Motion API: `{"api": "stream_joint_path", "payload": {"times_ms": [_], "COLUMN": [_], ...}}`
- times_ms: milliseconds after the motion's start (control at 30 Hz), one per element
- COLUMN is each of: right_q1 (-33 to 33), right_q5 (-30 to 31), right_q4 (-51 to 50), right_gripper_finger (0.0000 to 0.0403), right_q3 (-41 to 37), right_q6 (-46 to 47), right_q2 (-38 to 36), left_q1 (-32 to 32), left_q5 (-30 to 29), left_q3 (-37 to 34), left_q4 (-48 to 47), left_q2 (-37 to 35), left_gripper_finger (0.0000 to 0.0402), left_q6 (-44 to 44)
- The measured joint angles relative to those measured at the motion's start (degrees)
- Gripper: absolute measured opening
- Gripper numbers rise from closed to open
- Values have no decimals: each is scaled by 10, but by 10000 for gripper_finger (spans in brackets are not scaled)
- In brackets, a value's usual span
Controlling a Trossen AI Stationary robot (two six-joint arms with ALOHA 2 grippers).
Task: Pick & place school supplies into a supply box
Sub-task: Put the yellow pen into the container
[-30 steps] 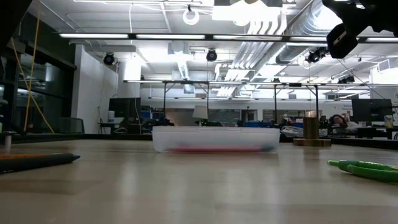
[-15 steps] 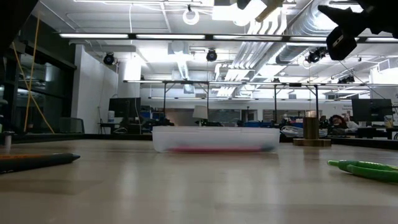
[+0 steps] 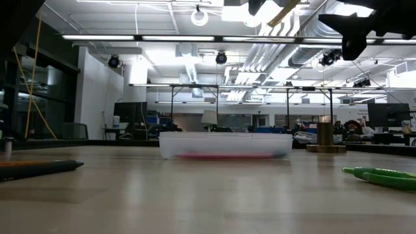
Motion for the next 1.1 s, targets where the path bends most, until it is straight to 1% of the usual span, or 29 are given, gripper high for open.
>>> {"api": "stream_joint_path", "payload": {"times_ms": [200, 367, 567, 633, 800, 900, 1100], "right_q1": [0, 0, -3, -10, -41, -61, -94], "right_q5": [15, 22, 20, 14, -6, -27, -66], "right_q4": [6, 31, 69, 81, 60, 50, 39], "right_gripper_finger": [182, 182, 182, 182, 182, 182, 182], "right_q3": [0, 0, 0, 4, 46, 70, 101], "right_q6": [-1, -2, -2, -2, -8, -25, -27], "right_q2": [0, 1, 25, 40, 85, 109, 140], "left_q1": [3, 7, 6, 6, 6, 6, 6], "left_q5": [-2, -5, -16, -17, -17, -17, -18], "left_q3": [0, 0, 1, 1, 1, 1, 1], "left_q4": [5, 17, 18, 19, 18, 16, 2], "left_q2": [0, 0, 0, 0, 0, 0, 0], "left_gripper_finger": [37, 37, 37, 37, 37, 37, 37], "left_q6": [4, 3, 3, 3, 1, 1, -5]}}
